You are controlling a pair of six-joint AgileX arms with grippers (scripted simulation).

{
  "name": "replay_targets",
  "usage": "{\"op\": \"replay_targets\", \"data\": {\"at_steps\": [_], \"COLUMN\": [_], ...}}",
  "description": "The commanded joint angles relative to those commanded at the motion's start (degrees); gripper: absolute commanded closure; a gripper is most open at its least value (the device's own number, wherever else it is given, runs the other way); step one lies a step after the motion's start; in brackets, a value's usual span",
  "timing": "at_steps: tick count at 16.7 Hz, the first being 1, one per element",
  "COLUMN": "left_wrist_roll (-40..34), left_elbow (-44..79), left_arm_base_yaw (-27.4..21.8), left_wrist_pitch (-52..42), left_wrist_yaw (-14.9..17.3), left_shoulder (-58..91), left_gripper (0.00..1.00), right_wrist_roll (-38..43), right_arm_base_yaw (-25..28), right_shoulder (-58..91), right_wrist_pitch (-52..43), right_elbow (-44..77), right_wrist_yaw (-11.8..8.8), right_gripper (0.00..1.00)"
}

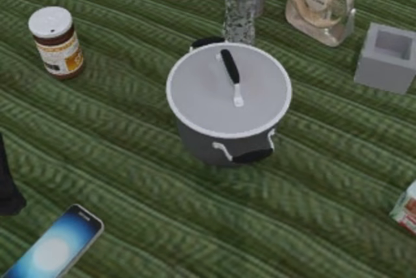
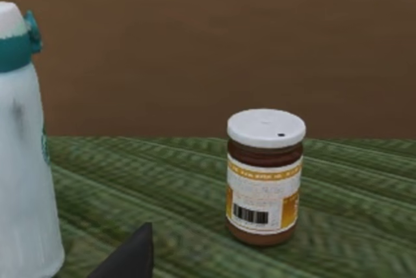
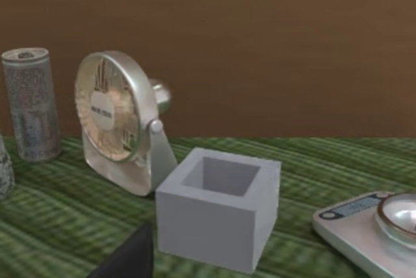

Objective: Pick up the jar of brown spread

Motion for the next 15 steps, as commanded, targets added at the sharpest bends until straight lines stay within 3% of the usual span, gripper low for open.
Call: {"op": "replay_targets", "data": {"at_steps": [7, 15], "left_wrist_roll": [1.02, 6.06], "left_elbow": [6.69, 37.92], "left_arm_base_yaw": [-0.55, -1.02], "left_wrist_pitch": [-3.79, -22.48], "left_wrist_yaw": [0.82, 2.48], "left_shoulder": [6.57, 38.56], "left_gripper": [0.0, 0.0], "right_wrist_roll": [0.0, 0.0], "right_arm_base_yaw": [0.0, 0.0], "right_shoulder": [0.0, 0.0], "right_wrist_pitch": [0.0, 0.0], "right_elbow": [0.0, 0.0], "right_wrist_yaw": [0.0, 0.0], "right_gripper": [0.0, 0.0]}}
